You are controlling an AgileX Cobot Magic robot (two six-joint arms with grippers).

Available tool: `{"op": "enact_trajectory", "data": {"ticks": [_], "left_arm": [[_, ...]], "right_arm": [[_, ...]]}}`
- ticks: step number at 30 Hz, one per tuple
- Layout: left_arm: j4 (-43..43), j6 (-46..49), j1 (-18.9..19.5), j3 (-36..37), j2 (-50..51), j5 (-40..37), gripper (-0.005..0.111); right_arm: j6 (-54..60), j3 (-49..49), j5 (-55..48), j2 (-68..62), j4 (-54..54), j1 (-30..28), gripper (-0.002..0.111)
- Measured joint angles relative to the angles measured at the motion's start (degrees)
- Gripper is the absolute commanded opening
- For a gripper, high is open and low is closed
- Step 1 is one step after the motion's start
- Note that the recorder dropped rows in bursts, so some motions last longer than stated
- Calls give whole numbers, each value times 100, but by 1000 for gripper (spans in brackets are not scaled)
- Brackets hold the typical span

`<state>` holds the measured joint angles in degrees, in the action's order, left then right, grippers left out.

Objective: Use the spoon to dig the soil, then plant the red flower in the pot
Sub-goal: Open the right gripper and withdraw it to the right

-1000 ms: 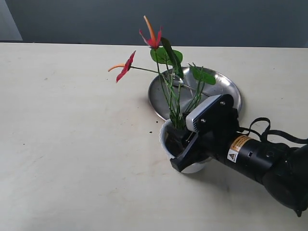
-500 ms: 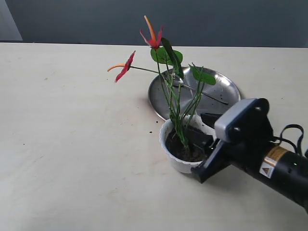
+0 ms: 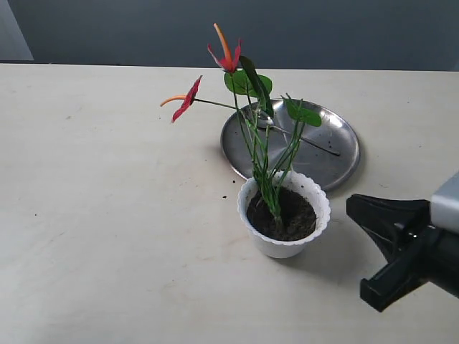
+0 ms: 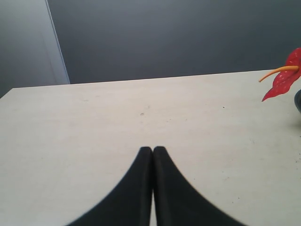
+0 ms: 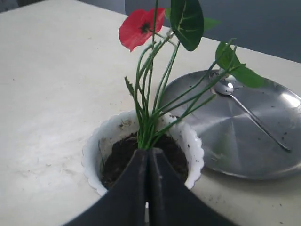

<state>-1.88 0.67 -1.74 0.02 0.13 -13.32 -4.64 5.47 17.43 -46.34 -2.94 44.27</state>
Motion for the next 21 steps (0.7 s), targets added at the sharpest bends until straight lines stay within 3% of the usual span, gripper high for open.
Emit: {"op": "enact_trajectory", "data": {"ticks": [9, 21], "left_arm": [[0, 0, 0, 0, 0, 0, 0], [0, 0, 0, 0, 0, 0, 0]], "right_arm": [[-402, -3, -230, 1377, 11, 0, 0], [-414, -3, -112, 1524, 11, 0, 0]]}}
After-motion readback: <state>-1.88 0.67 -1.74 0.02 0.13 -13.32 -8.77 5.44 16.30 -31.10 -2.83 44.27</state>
